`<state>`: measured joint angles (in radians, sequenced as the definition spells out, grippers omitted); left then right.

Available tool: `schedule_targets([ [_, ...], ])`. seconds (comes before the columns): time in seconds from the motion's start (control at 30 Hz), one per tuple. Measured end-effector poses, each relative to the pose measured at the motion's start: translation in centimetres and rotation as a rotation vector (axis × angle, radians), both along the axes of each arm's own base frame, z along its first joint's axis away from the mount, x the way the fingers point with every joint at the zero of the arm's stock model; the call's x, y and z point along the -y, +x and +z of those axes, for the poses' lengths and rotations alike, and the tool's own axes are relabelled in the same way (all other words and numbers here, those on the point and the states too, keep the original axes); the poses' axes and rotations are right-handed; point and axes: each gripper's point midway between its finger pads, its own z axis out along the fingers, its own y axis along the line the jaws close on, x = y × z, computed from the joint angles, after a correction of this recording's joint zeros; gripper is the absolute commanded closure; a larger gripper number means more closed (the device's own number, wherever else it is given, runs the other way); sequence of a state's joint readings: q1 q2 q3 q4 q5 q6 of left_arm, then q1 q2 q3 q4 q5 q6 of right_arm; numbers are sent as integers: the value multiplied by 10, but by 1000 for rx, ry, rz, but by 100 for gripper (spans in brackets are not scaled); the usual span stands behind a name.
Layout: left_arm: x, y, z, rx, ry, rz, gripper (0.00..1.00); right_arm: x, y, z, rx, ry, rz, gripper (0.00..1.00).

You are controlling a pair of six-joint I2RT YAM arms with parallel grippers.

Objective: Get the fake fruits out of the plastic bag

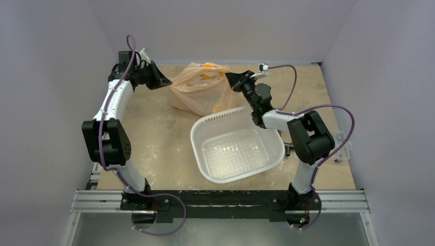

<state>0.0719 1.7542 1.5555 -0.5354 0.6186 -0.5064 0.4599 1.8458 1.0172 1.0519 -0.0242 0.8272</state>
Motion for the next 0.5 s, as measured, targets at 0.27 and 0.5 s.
schedule_targets([
  [0.27,-2,2,2,39,43,-12,35,-29,3,8,59,-168,133,100],
  [0.5,17,-33,34,317,329,-93,13,-34,5,-18,48,-424,198,100],
])
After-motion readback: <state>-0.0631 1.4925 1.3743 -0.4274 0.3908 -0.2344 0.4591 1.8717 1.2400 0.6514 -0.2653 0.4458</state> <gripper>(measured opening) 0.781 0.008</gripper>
